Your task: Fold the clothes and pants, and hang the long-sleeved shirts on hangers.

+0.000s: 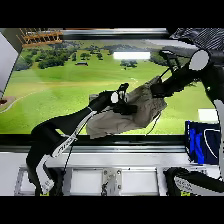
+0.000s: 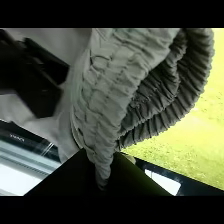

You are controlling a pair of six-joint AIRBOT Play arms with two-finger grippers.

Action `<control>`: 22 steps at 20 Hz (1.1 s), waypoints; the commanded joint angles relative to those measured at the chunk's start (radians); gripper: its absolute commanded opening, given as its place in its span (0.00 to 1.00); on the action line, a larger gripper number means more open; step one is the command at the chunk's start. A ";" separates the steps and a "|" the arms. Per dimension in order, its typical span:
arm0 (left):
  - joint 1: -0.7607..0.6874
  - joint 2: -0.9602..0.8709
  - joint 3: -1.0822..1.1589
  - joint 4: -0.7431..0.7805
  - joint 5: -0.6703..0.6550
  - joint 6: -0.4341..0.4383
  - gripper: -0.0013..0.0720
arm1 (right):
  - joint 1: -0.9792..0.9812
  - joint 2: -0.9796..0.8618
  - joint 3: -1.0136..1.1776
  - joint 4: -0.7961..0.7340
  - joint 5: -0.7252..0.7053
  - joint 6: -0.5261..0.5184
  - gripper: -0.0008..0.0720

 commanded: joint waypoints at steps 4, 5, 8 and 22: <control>0.042 -0.008 0.073 0.014 -0.068 -0.035 0.02 | 0.077 0.001 0.016 -0.039 0.007 0.033 0.04; 0.068 0.022 0.073 0.040 -0.073 -0.035 0.02 | 0.085 0.001 0.016 -0.046 0.007 0.038 0.04; 0.157 0.140 0.065 0.176 -0.089 -0.050 0.02 | 0.114 0.000 0.016 -0.049 0.002 0.049 0.04; 0.697 0.623 0.049 0.245 -0.217 -0.012 0.02 | 0.670 -0.252 0.016 0.150 -0.554 0.078 0.20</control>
